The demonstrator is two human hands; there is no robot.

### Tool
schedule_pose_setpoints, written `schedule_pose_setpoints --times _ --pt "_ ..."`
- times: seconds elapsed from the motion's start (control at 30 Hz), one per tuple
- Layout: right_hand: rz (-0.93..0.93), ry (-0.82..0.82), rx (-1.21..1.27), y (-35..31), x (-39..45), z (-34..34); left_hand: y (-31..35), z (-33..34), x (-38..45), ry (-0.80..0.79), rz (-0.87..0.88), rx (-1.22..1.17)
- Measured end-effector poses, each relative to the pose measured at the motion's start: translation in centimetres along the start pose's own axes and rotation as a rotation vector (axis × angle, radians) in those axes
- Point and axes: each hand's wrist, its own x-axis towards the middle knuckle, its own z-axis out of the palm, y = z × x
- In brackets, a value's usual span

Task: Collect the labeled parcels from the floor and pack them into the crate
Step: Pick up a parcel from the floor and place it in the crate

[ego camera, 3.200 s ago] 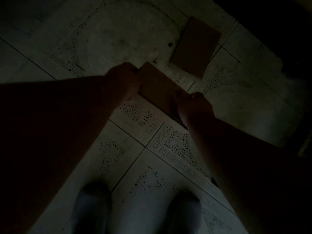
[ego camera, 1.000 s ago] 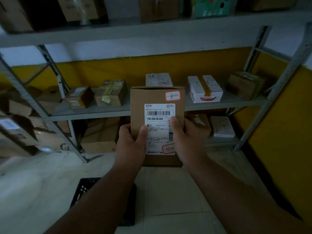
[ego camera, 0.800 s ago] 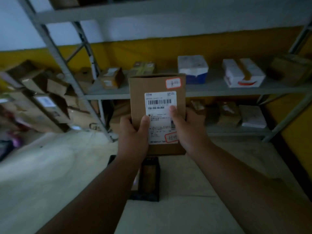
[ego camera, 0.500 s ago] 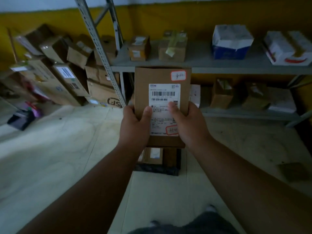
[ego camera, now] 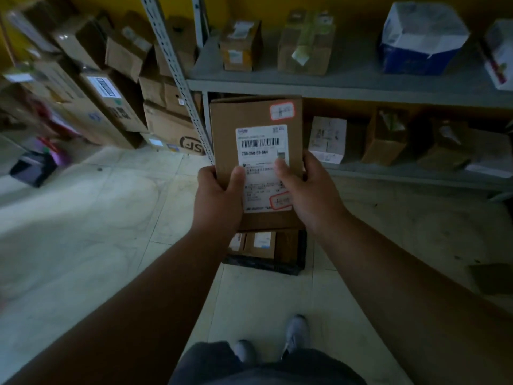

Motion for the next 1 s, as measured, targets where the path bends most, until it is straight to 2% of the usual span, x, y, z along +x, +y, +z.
schedule_pose_setpoints --times 0.13,0.27,0.4,0.63,0.8,0.9,0.93,1.0 --pt "0.051 -0.025 0.019 1.8 2.3 1.1 -1.6 0.4 3.3 -0.069 -0.036 0.023" --pt "0.102 0.057 0.026 8.0 5.3 3.5 -7.1 1.5 8.0 -0.145 -0.047 0.084" --pt "0.207 0.078 -0.016 17.9 9.4 7.9 -16.5 2.8 13.6 -0.135 -0.100 0.158" --pt "0.418 0.018 -0.228 38.1 17.0 15.0 -37.8 6.0 22.5 -0.144 -0.255 0.245" --pt "0.274 0.004 -0.551 49.8 20.0 16.7 -49.9 7.6 26.8 -0.115 -0.351 0.241" --pt "0.205 0.158 -0.757 55.8 20.5 15.2 -55.0 8.3 29.1 -0.083 -0.387 0.204" --pt "0.210 0.198 -0.739 57.6 20.5 14.5 -56.0 8.9 29.9 -0.097 -0.412 0.163" --pt "0.308 0.186 -0.520 60.3 20.4 13.8 -57.1 10.5 31.3 -0.182 -0.450 0.117"
